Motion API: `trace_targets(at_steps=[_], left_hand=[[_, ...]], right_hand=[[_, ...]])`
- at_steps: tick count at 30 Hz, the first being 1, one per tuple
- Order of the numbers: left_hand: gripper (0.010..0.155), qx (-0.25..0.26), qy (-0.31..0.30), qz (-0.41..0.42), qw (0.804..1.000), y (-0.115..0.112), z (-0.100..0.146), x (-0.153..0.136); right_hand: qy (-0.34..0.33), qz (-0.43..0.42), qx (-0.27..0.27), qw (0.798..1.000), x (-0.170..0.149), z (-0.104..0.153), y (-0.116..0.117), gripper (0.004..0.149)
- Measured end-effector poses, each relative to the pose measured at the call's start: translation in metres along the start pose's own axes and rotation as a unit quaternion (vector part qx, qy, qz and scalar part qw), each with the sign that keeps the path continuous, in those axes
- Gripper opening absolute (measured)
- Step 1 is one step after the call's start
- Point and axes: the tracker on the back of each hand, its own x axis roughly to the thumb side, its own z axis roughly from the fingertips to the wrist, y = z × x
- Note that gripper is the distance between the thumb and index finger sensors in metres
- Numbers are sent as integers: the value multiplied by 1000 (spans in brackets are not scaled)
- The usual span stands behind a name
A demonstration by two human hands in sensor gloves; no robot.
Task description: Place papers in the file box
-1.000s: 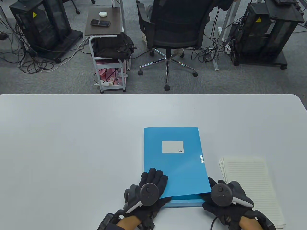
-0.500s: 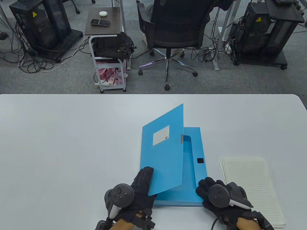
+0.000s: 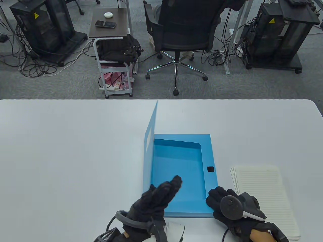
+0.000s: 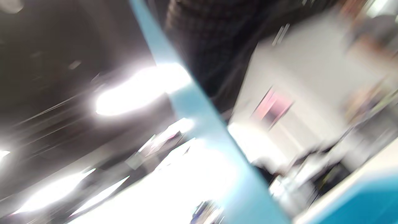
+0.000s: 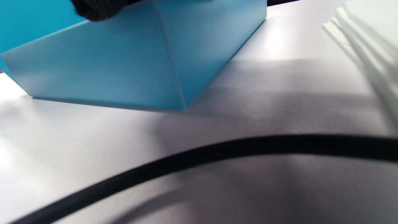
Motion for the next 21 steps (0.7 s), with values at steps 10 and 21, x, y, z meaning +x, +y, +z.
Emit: trace_targets(at_steps=[10, 21], left_hand=[[65, -381, 18, 104, 919, -156, -14, 3], [72, -519, 56, 336, 784, -228, 16, 6]], right_hand=[[-5, -6, 6, 1000, -1, -1, -2, 53], [-6, -6, 5, 1000, -1, -2, -3, 52]])
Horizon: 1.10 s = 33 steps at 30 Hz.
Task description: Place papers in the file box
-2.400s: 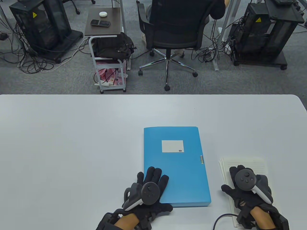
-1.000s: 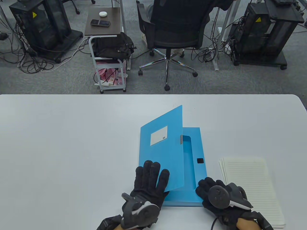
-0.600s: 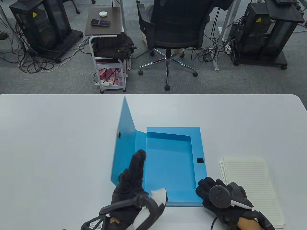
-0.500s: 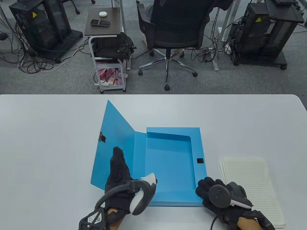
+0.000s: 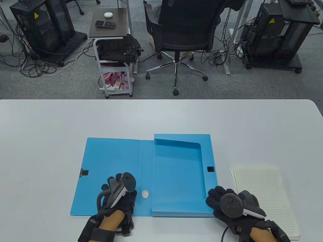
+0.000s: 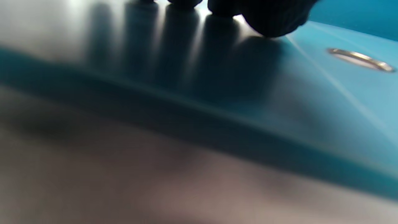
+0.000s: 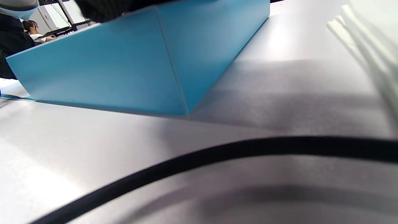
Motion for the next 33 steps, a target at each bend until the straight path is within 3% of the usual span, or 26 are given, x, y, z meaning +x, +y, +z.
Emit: trace_targets(at_steps=[7, 10, 14, 16, 18, 21, 23, 24, 27, 28, 33], left_hand=[[76, 35, -33, 82, 995, 4, 6, -1], [79, 72, -95, 144, 982, 14, 21, 6], [87, 133, -233, 248, 931, 26, 52, 18], [92, 157, -267, 278, 909, 28, 63, 22], [95, 133, -297, 281, 903, 27, 67, 29], [94, 138, -307, 257, 906, 24, 69, 34], [93, 137, -307, 238, 911, 22, 69, 33], [92, 138, -305, 243, 911, 21, 68, 33], [90, 109, -301, 257, 912, 20, 66, 34], [89, 109, -298, 263, 911, 19, 65, 34], [88, 109, -298, 252, 914, 18, 66, 33]], right_hand=[[3, 1, 0, 1000, 0, 0, 0, 52], [6, 0, 0, 1000, 1, 0, 0, 52], [16, -5, 13, 1000, 2, -2, -2, 52], [1, 14, 22, 1000, 4, -3, -5, 53], [-15, 31, 19, 999, 5, -4, -9, 54], [10, 62, -51, 997, 8, 7, -42, 54], [68, 105, -153, 980, 0, 17, -83, 52], [95, 127, -163, 974, -7, 17, -96, 53], [193, 203, -57, 958, -51, -6, -115, 56], [219, 211, -3, 953, -70, -19, -110, 59], [282, 169, 132, 935, -135, -61, -70, 86]])
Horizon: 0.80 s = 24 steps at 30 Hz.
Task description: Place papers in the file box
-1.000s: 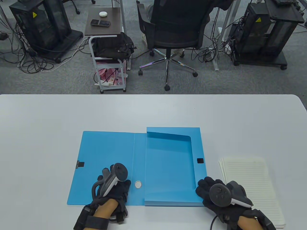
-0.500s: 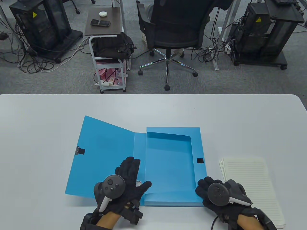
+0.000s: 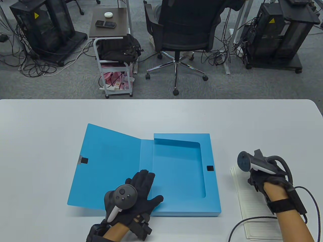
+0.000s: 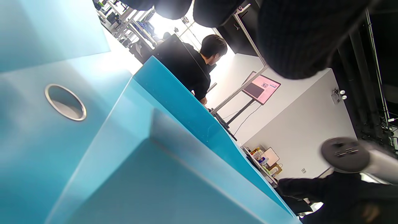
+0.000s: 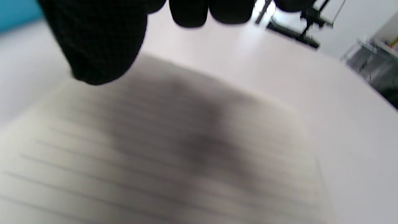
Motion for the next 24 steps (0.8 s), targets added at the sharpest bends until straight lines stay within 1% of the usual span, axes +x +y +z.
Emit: trace_targets(at_steps=[1, 3, 5, 6, 7, 9, 12, 14, 20, 21, 22, 24], left_hand=[[88, -3, 4, 1, 1000, 1, 0, 0], [88, -3, 6, 7, 1000, 1, 1, 0], [88, -4, 8, 8, 1000, 1, 1, 0], [88, -4, 8, 6, 1000, 1, 1, 0], [88, -5, 7, 5, 1000, 1, 1, 0], [88, -6, 12, 1, 1000, 0, 1, 0], [88, -5, 18, 0, 1000, 0, 1, -1], [88, -2, 22, 2, 1000, 2, 1, -2], [90, 6, 39, 7, 999, 5, -1, -7], [90, 7, 41, 10, 999, 5, -1, -6], [91, 5, 39, 14, 999, 5, -1, -6], [91, 9, 33, 19, 999, 6, -1, -3]], right_hand=[[9, -6, 42, 999, -2, -12, 8, 94], [5, -27, 99, 995, -4, -28, 18, 98], [-5, -38, 96, 995, -8, -38, 20, 102], [-12, -38, 108, 993, -9, -40, 20, 103], [-20, -35, 102, 994, -8, -42, 20, 103], [-50, 1, 74, 996, -7, -47, 19, 103], [-81, 11, 45, 996, -8, -52, 18, 100], [-86, 3, 51, 995, -10, -55, 17, 100], [-84, -10, 73, 994, -14, -62, 18, 86], [-86, -10, 66, 994, -13, -60, 18, 84], [-95, -6, 45, 994, -14, -56, 18, 83], [-99, -8, -14, 995, -17, -44, 18, 81]])
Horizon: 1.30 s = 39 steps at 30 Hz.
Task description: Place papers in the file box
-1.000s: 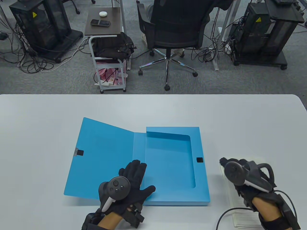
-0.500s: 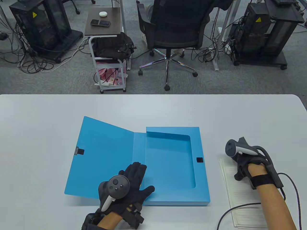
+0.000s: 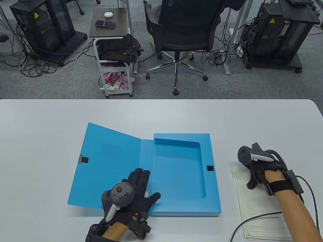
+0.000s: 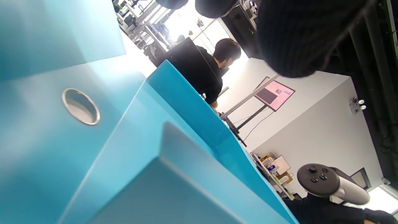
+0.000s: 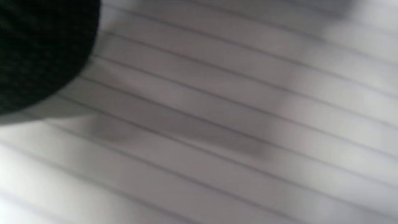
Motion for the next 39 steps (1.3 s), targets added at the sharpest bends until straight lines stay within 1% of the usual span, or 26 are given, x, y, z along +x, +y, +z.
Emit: trace_targets(at_steps=[3, 4, 6, 8, 9, 11, 12, 14, 16, 17, 19, 20, 21, 23, 24, 27, 28, 31, 32, 33, 34, 35, 36, 37, 38, 39], left_hand=[[91, 1, -8, 10, 1000, 1, 0, 3], [92, -1, -10, 14, 1000, 1, 0, 3], [92, -1, -14, 26, 1000, 0, 0, 4], [93, -6, -25, 33, 999, 0, 2, 6], [94, -5, -29, 35, 999, -1, 3, 7], [95, -16, -45, 41, 998, -2, 4, 11], [96, -19, -50, 43, 998, -3, 5, 13], [97, -22, -70, 52, 996, -3, 7, 18], [98, -26, -83, 60, 994, -2, 9, 20], [99, -26, -89, 69, 993, -1, 10, 21], [100, -27, -109, 98, 989, 3, 11, 22], [102, -20, -112, 106, 988, 5, 11, 23], [103, -15, -121, 116, 986, 8, 11, 23], [104, 2, -137, 136, 981, 17, 8, 23], [104, 11, -151, 150, 977, 22, 5, 22], [105, 25, -171, 218, 960, 35, -2, 15], [106, 25, -166, 236, 957, 38, -4, 12], [110, 8, -184, 286, 940, 42, -6, 0], [110, 8, -187, 297, 937, 41, -6, -5], [110, 3, -201, 314, 928, 40, -8, -8], [107, -2, -201, 332, 922, 40, -9, -11], [94, 6, -190, 359, 914, 41, -9, -18], [84, 18, -196, 396, 897, 41, -9, -23], [71, 21, -177, 426, 887, 42, -10, -29], [66, 23, -167, 432, 886, 46, -9, -33], [64, 33, -156, 428, 890, 49, -9, -36]], right_hand=[[-19, -26, -93, 995, 0, 21, 3, 82], [-10, -14, -99, 995, 2, 27, 3, 83], [-2, 19, -159, 987, 12, 46, 1, 82], [5, 71, -209, 975, 21, 74, -9, 82], [6, 75, -227, 971, 24, 84, -13, 82], [8, 70, -261, 963, 33, 127, -32, 83], [7, 75, -288, 955, 38, 147, -42, 83], [-3, 118, -349, 930, 58, 203, -72, 84], [-8, 144, -397, 906, 75, 240, -94, 86], [-15, 156, -417, 895, 86, 256, -105, 87], [-15, 191, -488, 852, 118, 289, -136, 87], [-13, 192, -499, 845, 127, 296, -144, 87], [-21, 189, -520, 833, 141, 303, -156, 87], [-38, 175, -540, 823, 170, 308, -181, 88], [-44, 169, -541, 822, 183, 307, -190, 88], [-79, 156, -541, 823, 232, 293, -219, 88], [-88, 156, -538, 824, 250, 286, -226, 88], [-121, 133, -519, 836, 297, 267, -241, 89], [-128, 120, -503, 846, 311, 262, -244, 90], [-141, 102, -498, 850, 325, 257, -247, 90], [-150, 96, -488, 855, 334, 252, -249, 90], [-164, 81, -479, 858, 346, 245, -251, 91], [-162, 81, -479, 859, 353, 240, -252, 90], [-143, 111, -484, 856, 360, 234, -254, 90], [-142, 121, -482, 856, 364, 227, -255, 90], [-141, 114, -469, 864, 363, 221, -255, 88]])
